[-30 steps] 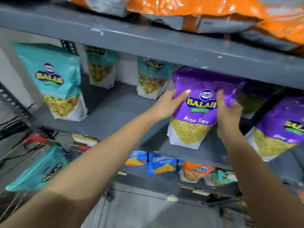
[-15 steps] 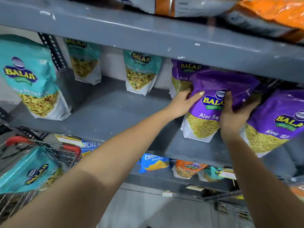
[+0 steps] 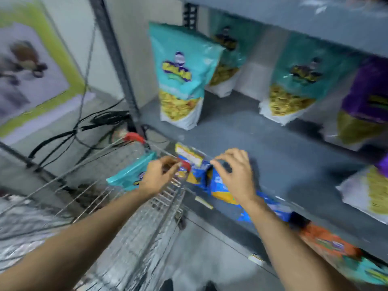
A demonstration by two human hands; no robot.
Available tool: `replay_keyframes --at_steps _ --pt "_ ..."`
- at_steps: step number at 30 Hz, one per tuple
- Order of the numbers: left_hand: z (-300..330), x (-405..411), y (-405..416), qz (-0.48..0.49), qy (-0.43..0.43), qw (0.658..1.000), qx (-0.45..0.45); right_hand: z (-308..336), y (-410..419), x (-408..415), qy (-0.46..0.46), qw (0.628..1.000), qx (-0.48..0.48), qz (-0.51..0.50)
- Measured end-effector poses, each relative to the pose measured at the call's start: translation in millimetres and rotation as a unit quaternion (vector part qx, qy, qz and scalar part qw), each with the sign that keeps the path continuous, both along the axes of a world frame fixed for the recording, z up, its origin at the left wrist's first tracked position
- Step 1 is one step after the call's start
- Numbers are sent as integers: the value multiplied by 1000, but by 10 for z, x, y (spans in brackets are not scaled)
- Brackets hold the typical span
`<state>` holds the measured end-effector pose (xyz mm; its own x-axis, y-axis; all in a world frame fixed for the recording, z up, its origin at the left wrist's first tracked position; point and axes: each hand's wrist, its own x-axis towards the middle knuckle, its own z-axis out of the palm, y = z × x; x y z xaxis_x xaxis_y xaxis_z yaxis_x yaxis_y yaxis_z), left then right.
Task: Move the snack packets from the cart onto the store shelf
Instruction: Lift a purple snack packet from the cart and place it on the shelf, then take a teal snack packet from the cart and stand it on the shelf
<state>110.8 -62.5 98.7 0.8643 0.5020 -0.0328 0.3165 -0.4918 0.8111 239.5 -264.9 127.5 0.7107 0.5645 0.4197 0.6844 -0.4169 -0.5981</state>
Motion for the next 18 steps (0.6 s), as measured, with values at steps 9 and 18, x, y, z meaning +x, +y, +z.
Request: replay_keyframes --at_steps 9,18 --pt "-1113 -1639 1138 169 321 907 -215 -1012 1818 -760 145 913 -345 163" --pt "-1594 -862 1033 194 71 929 -308 -1689 2279 -340 370 889 -248 108"
